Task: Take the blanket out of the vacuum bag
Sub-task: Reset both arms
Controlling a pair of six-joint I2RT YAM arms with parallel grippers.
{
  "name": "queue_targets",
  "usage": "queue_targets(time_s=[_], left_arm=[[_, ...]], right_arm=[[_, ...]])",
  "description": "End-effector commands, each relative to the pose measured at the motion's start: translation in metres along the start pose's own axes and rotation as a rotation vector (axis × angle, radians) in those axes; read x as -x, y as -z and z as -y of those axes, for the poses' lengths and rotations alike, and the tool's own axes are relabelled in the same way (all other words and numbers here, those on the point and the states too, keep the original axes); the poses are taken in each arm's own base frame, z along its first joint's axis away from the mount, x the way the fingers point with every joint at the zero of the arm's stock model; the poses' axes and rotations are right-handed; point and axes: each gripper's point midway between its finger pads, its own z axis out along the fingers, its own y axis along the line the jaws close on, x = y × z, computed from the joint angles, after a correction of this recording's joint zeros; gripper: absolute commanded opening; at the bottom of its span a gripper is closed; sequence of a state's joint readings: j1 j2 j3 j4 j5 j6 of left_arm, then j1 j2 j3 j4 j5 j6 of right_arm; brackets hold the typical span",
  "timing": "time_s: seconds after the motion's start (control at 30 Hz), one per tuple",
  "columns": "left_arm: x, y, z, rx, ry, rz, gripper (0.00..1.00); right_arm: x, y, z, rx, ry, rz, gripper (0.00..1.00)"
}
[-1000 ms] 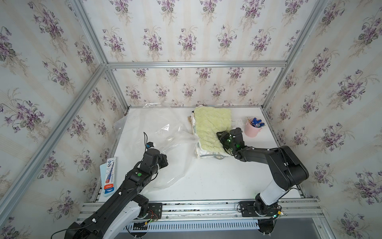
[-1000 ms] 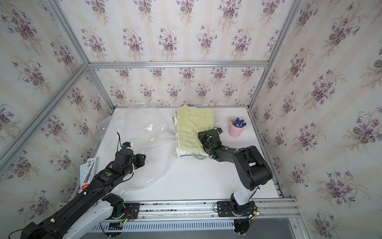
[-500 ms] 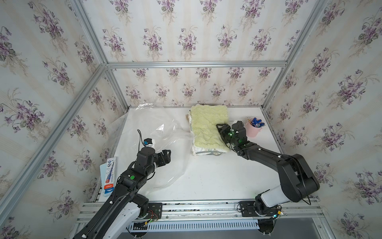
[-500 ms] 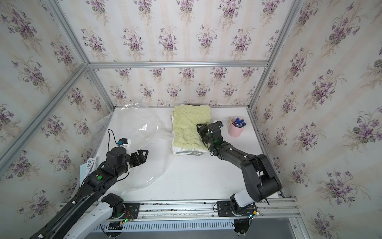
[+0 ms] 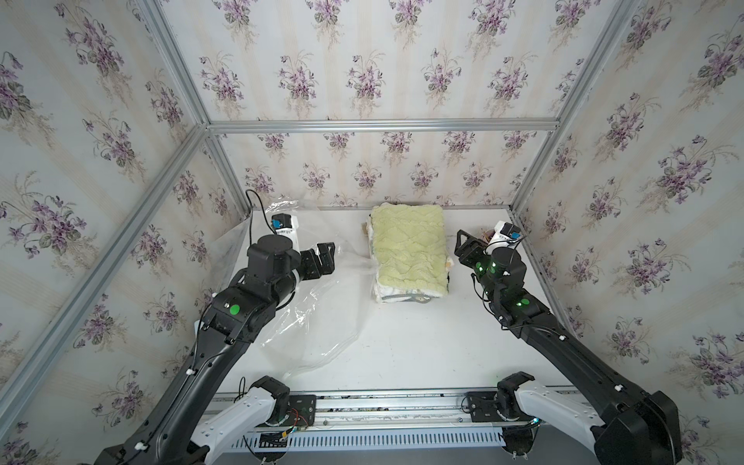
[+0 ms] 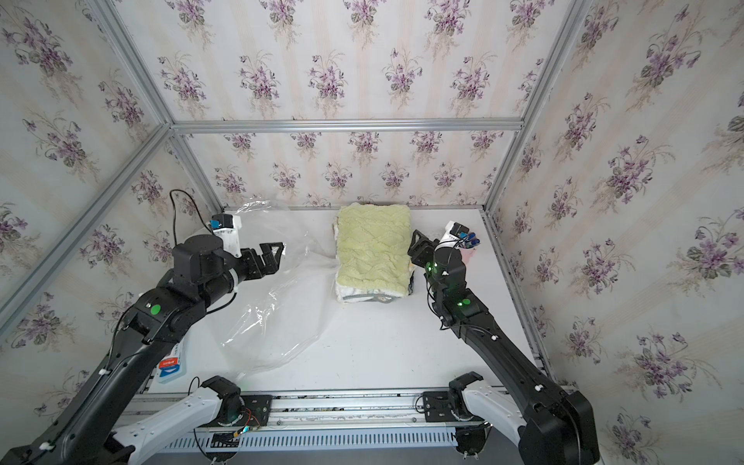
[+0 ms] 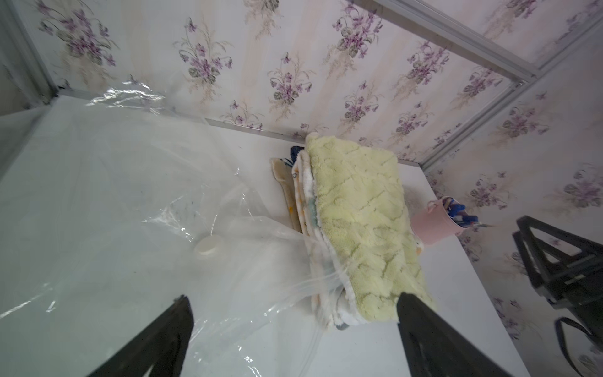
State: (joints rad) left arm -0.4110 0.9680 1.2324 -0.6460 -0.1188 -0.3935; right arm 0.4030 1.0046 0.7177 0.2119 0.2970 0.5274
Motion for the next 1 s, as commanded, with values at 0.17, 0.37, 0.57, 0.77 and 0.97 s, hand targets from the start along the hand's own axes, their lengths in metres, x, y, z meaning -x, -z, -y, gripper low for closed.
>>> queue_targets(time_s=[0.17,0.37,0.57,0.77,0.97], left_arm=[[-0.004,-0.039,-0.052,0.235,-0.190,0.133,1.00],[-0.030,-0.096,-0.086,0.325,-0.316,0.068,1.00],[-0.038,-0.096,-0.134,0.285,-0.115,0.201,1.00],[-0.079,-0.110,-0.177,0.367,-0.133,0.073,1.00],[-0.107,-0.130,-0.211,0.434,-0.122,0.151,1.00]], right_arm=[[-0.018,-0.009,0.041,-0.175,0.145,0.032,1.00],[-0.045,-0.033,0.037,-0.155,0.356,-0.084,1.00],[-0.040,-0.011,0.037,-0.058,0.452,0.084,1.00],[-0.093,-0.018,0.012,0.170,0.612,-0.099,1.00],[-0.067,-0.003,0.043,0.062,0.520,0.121,1.00]])
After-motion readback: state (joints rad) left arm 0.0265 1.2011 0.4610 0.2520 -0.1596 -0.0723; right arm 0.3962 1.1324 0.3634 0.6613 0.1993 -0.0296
